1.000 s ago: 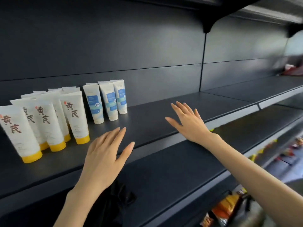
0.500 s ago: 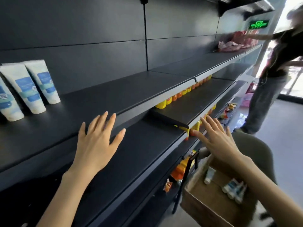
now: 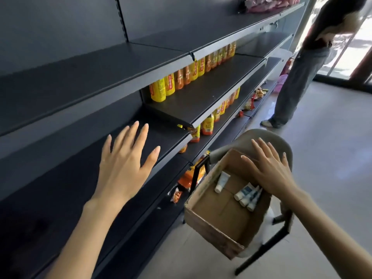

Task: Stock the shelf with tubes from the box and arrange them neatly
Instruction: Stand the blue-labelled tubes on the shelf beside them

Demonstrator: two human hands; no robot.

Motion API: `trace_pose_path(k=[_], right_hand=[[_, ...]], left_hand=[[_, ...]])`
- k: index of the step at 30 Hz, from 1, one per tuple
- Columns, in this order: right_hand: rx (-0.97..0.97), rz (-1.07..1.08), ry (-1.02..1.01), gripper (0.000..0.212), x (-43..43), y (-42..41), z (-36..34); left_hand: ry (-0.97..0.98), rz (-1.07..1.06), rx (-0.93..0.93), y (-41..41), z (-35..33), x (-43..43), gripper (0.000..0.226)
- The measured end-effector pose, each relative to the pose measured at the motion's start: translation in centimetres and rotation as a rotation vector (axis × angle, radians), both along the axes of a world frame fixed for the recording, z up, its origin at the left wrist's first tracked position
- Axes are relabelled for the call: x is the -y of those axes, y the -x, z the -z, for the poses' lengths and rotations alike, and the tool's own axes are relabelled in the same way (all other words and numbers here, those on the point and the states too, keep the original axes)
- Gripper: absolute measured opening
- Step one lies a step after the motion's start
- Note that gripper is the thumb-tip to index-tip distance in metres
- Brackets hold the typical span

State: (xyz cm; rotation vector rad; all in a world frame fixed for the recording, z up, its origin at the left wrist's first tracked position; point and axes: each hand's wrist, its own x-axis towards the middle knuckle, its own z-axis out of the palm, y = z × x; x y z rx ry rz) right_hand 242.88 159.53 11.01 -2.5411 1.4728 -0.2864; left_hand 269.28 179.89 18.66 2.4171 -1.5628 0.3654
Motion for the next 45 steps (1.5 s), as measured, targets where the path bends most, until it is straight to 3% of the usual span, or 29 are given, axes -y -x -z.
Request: trace_pose_path(k=[13, 26, 38, 45], right_hand=[[-0.163, 0.247, -0.184, 0.072, 2.3, 6.8, 7.5], [-0.273, 0.428, -0.321, 0.071, 3.1, 4.0, 13.7], [-0.197, 0.550, -0.492, 0.068, 6.8, -0.8, 22.0], [-0.036, 0.603, -0.653, 0.067, 11.9, -3.4, 30.4]], left_hand=[[-0.252, 0.114, -0.077, 1.4, 7.4, 10.6, 0.069], [-0.533, 0.401, -0.182, -0.6, 16.4, 23.1, 0.064], [-0.688, 0.549, -0.242, -0.1, 24.9, 29.8, 0.064], [-0.714, 0.575, -0.238, 1.1, 29.8, 33.6, 0.064]])
